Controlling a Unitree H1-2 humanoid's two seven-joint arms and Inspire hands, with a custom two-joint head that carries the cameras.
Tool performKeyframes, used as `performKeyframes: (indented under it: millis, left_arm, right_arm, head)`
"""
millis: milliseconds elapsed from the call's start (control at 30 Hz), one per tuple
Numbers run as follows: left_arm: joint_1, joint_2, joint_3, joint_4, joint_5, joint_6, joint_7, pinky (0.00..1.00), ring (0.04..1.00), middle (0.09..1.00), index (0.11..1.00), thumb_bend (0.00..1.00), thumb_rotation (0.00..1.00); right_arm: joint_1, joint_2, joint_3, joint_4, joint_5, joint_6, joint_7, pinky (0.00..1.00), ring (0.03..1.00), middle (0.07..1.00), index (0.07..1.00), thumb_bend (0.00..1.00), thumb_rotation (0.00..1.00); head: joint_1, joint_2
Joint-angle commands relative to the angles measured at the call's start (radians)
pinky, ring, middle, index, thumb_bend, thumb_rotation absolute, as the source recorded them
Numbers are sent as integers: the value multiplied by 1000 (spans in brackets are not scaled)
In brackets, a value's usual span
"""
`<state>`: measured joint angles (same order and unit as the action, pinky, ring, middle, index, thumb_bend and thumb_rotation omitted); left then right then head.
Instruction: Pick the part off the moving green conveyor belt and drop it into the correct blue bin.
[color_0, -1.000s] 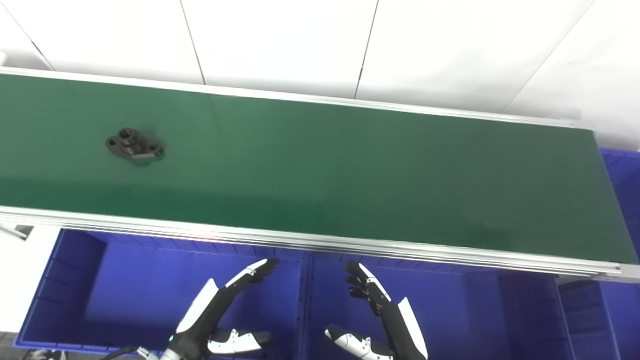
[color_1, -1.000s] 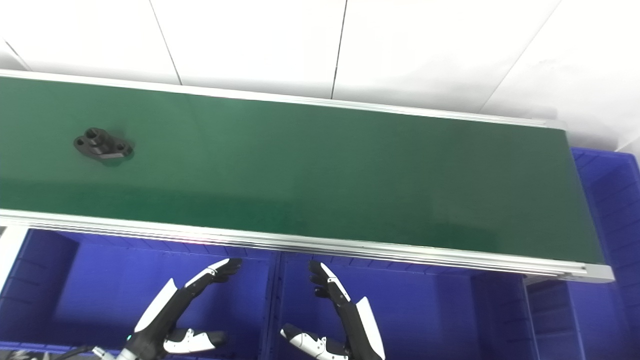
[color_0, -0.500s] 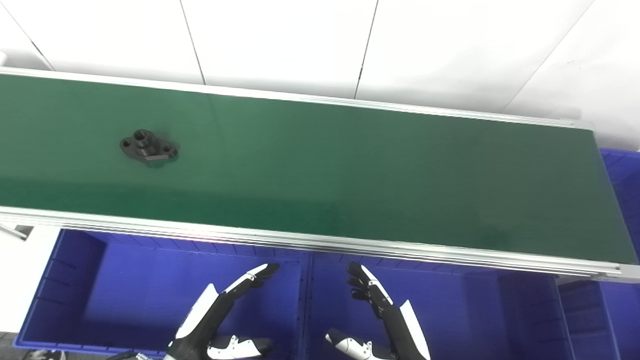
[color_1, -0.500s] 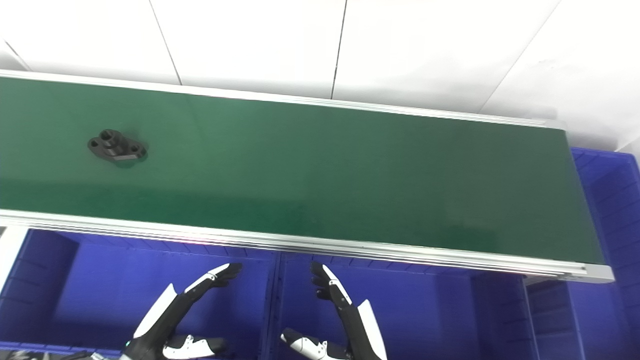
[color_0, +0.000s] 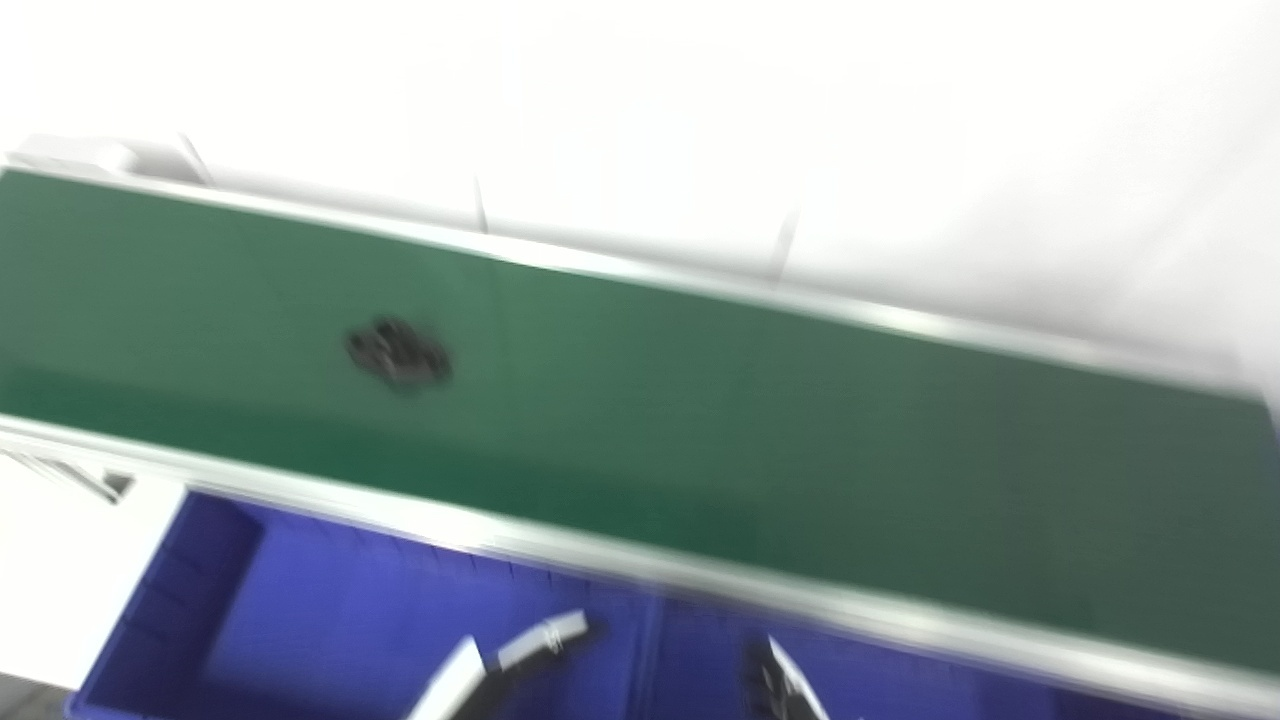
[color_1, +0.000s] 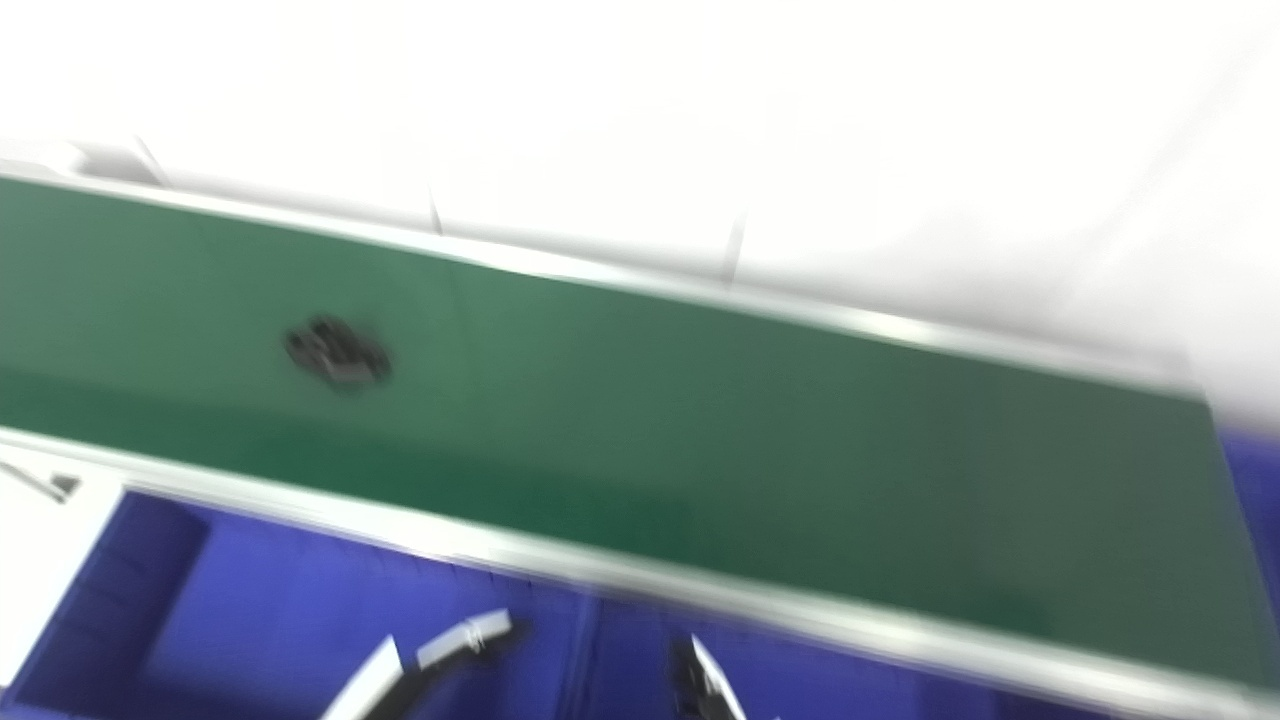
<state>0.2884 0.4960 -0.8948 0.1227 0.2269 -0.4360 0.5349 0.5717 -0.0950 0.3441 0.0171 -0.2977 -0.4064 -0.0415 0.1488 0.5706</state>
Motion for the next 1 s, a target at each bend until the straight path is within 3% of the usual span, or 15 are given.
performKeyframes:
  millis: [0,367,433,633,833,967]
  left_arm:
    - [-10,3,-3,-8,21,-34,33,772,838,865,850,738,701]
    - [-19,-2,-8,8,25,-34,44,743,820,855,835,742,737]
    - [-22,-2,-11,11,24,-34,45,742,819,854,833,737,729]
    - [-40,-5,-34,34,25,-34,72,741,818,851,831,726,722]
    - [-49,-6,-40,42,12,-34,72,729,810,850,826,745,718]
    - [-54,-6,-41,42,8,-34,69,727,807,849,824,738,715]
  right_arm:
    - [1,-3,4,-1,15,-62,-8,818,878,910,917,641,405]
    - [-15,-12,11,16,24,-63,-25,792,871,917,912,642,411]
    - [-19,-17,21,17,29,-63,-38,789,868,912,907,626,360]
    - [-29,-32,56,22,46,-63,-101,783,856,899,897,626,331]
    - [-25,-52,98,-24,43,-63,-197,711,795,848,869,711,467]
    - [-18,-59,115,-88,73,-63,-237,659,757,816,853,723,487]
  head:
    - [12,-17]
    - [5,-48]
    - [0,-54]
    - [-6,-76]
    - [-17,-77]
    - [-17,-76]
